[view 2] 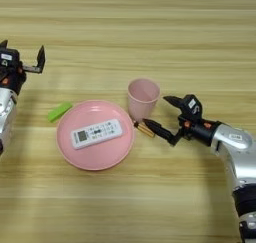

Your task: Move the objects on the table

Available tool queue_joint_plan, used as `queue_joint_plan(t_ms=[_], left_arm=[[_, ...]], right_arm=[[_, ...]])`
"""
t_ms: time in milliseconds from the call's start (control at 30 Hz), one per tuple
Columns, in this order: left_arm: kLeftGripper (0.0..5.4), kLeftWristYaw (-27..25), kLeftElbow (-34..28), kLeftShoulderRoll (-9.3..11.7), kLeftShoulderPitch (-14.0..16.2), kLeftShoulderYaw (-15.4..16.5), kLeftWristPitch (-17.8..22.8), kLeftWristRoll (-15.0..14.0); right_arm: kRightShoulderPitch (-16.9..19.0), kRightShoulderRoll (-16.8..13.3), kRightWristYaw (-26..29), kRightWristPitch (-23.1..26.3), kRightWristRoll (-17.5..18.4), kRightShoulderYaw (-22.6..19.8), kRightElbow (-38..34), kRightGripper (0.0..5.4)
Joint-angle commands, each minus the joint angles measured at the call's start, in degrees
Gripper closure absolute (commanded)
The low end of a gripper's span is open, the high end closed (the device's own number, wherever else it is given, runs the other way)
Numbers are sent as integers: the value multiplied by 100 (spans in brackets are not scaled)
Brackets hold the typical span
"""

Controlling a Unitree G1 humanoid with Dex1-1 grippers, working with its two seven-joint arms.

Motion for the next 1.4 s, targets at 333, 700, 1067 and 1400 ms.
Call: queue_joint_plan(t_ms=[333,700,1067,1400], left_arm=[[0,14,-31,-24,-4,-19,2,19],[0,27,-30,-37,-12,-28,11,29],[0,27,-23,-43,-16,-28,15,31],[0,30,-51,-50,0,-31,1,31]], right_arm=[[-575,287,22,-201,-217,95,583,1],[-1116,759,-201,-427,-444,208,1288,1],[-1494,998,-591,-902,-903,313,2203,17],[-1640,1119,-865,-1229,-891,174,2508,112]])
